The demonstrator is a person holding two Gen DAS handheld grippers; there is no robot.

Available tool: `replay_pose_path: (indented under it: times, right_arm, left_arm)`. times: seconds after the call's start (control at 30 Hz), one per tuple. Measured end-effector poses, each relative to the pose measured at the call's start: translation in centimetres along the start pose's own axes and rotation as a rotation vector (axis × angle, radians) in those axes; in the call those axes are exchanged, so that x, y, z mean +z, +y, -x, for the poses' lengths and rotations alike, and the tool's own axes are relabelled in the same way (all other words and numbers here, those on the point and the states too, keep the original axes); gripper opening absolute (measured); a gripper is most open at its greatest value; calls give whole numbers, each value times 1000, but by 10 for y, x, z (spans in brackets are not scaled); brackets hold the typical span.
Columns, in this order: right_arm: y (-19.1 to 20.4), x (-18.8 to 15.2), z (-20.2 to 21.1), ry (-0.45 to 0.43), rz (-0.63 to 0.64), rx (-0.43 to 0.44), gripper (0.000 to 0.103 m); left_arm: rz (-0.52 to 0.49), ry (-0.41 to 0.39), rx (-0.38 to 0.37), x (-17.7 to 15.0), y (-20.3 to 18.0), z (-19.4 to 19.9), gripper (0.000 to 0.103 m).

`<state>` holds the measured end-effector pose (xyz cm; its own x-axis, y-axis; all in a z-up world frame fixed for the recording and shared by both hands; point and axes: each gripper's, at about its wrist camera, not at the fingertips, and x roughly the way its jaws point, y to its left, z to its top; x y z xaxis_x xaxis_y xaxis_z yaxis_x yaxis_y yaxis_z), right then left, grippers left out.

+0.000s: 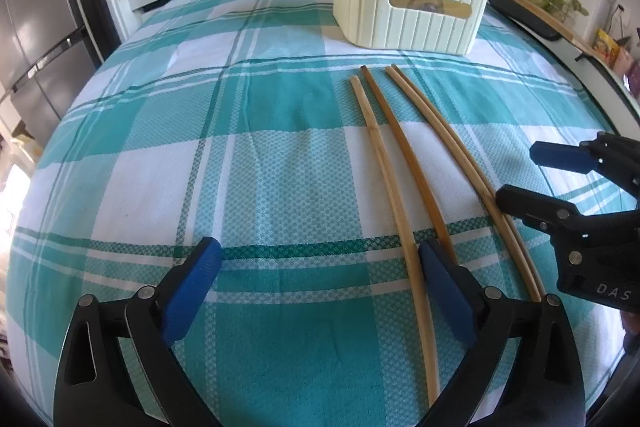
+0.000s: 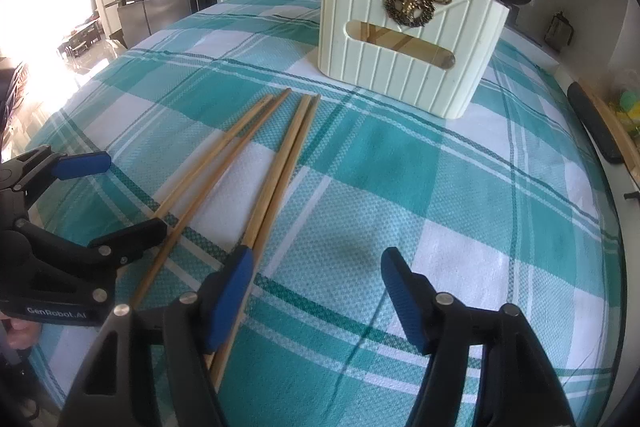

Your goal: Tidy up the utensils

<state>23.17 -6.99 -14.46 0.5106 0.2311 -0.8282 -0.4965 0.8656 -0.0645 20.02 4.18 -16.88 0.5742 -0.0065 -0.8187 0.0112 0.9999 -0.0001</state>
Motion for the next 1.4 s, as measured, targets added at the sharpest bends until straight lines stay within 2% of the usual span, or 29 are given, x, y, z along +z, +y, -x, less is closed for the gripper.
replay_pose_path:
  times: [0.07, 0.13, 0.3, 0.5, 0.57, 0.63, 0.73, 0.93, 1.1, 1.4]
  right_arm:
    - [2, 5, -2, 9, -5, 22, 48]
    - [5, 9, -4, 18, 2, 42, 33]
    - [5, 11, -4, 61, -12, 102, 22]
    - [0, 19, -14, 90, -75, 175, 22]
    - [6, 24, -20, 86, -48, 128, 19]
    - [5, 27, -21, 85, -76, 126, 19]
    - [-7, 22, -18, 60, -181, 214, 22]
    - [-21, 15, 2, -15, -244, 194, 23]
    - [-11, 18, -15, 66, -136, 153, 23]
    - [-5, 46, -28, 110, -50, 83, 22]
  left_arm:
    - [1, 0, -1, 0, 0, 0, 99]
    - [1, 1, 2, 0, 1, 0, 99]
    - [7, 3, 7, -1, 4, 1, 99]
    - [15, 8, 19, 2, 4, -3, 102]
    - [17, 9, 16, 2, 5, -3, 102]
    - [17, 9, 17, 1, 6, -2, 102]
    - [24, 6, 13, -1, 7, -1, 102]
    - [26, 5, 10, 0, 7, -2, 102]
    - [27, 5, 10, 0, 7, -2, 102]
    - [27, 9, 11, 2, 7, -4, 103]
